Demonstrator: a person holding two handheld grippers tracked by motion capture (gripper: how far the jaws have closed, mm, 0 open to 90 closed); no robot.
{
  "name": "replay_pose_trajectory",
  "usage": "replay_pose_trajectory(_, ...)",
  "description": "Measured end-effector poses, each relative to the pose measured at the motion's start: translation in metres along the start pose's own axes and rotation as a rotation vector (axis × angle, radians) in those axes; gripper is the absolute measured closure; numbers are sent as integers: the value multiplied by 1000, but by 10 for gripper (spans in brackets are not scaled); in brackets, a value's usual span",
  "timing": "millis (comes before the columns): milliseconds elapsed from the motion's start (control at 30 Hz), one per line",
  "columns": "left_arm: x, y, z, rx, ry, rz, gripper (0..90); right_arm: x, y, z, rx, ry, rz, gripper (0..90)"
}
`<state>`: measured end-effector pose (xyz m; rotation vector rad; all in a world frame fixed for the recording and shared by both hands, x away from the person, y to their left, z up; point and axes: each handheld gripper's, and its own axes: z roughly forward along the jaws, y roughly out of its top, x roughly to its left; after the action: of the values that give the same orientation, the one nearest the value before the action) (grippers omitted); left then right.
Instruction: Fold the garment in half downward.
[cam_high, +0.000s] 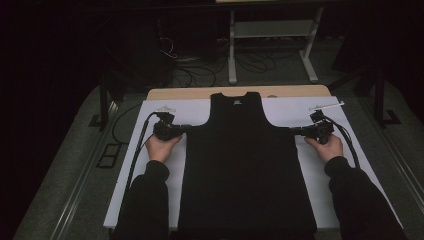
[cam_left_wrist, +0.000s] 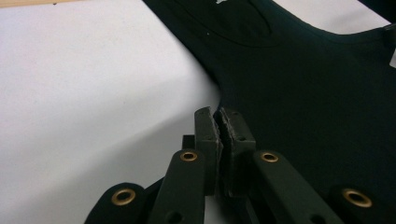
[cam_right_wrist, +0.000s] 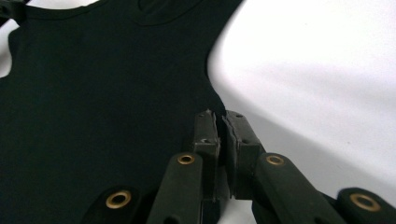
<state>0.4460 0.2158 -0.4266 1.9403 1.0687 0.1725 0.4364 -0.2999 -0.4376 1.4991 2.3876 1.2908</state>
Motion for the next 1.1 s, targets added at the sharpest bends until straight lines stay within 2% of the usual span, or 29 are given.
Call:
replay_pose_trajectory(200, 1, 1, -6, -4, -33, -17, 849, 5, -2, -3, -10, 17, 2, 827)
replay_pose_trajectory(467, -1, 1, -10, 5, -46, -22, 848, 9, -4, -10, -25, 39, 8, 827)
replay_pose_trajectory(600, -4, 4, -17, -17, -58, -27, 847, 13, -5, -16, -49, 50, 10, 826)
replay_pose_trajectory(667, -5, 4, -19, -11, -58, -15, 846, 14, -6, -20, -70, 77, 23, 826)
replay_pose_trajectory(733, -6, 4, -20, -4, -57, -16, 846, 16, -7, -23, -79, 85, 22, 826)
replay_pose_trajectory(867, -8, 3, -22, -1, -65, -9, 846, 18, -10, -27, -85, 84, 19, 825)
replay_pose_trajectory(1100, -7, -7, -32, -11, -76, -40, 846, 21, -12, -35, -103, 68, 19, 825)
